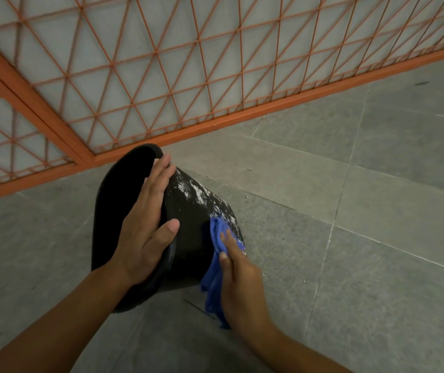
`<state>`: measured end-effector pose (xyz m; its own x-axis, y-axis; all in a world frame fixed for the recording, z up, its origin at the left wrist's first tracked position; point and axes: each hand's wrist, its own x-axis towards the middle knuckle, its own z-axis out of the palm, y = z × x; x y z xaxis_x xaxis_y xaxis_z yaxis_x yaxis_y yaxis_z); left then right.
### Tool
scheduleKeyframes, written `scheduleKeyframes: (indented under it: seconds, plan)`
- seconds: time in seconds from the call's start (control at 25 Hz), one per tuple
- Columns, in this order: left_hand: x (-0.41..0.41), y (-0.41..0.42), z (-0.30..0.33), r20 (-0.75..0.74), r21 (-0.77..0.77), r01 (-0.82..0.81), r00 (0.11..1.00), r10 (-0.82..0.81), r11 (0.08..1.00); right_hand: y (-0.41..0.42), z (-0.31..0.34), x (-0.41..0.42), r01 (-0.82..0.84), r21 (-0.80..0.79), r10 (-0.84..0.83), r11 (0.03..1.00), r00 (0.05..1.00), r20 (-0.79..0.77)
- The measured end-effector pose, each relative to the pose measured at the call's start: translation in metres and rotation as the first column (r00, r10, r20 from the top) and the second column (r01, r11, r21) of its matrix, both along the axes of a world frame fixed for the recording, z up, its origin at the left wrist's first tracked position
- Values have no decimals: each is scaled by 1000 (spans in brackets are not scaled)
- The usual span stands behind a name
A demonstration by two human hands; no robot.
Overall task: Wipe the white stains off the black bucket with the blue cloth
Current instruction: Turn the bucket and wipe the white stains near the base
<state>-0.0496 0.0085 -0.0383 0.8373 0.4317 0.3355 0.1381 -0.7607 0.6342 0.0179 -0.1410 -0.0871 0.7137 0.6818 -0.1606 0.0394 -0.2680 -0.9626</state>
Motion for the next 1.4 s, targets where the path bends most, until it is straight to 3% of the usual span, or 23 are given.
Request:
scheduleKeyframes:
  seconds: [0.16, 0.36, 0.52, 0.72, 0.92, 1.4]
  plan:
    - [-1, 4, -1, 11, -39, -13, 1000, 14, 999, 7, 9, 4, -103, 59, 102, 993, 995, 22]
    - [0, 1, 0, 3, -37, 4, 1000, -4, 999, 1, -8, 8, 15, -86, -15, 996, 1000, 0]
    - [-4, 7, -2, 29, -75, 1, 1000, 1, 997, 2, 8, -3, -51, 14, 51, 999, 998, 24]
    - [-3, 2, -1, 23, -65, -2, 1000, 4, 998, 7, -7, 19, 21, -85, -23, 996, 1000, -20]
    - [-7, 5, -2, 42, -68, -10, 999, 13, 998, 6, -4, 13, -44, -83, 46, 996, 999, 15]
    - [0, -1, -3, 40, -74, -13, 999, 16, 997, 13, -27, 40, -7, -211, 8, 977, 1000, 6]
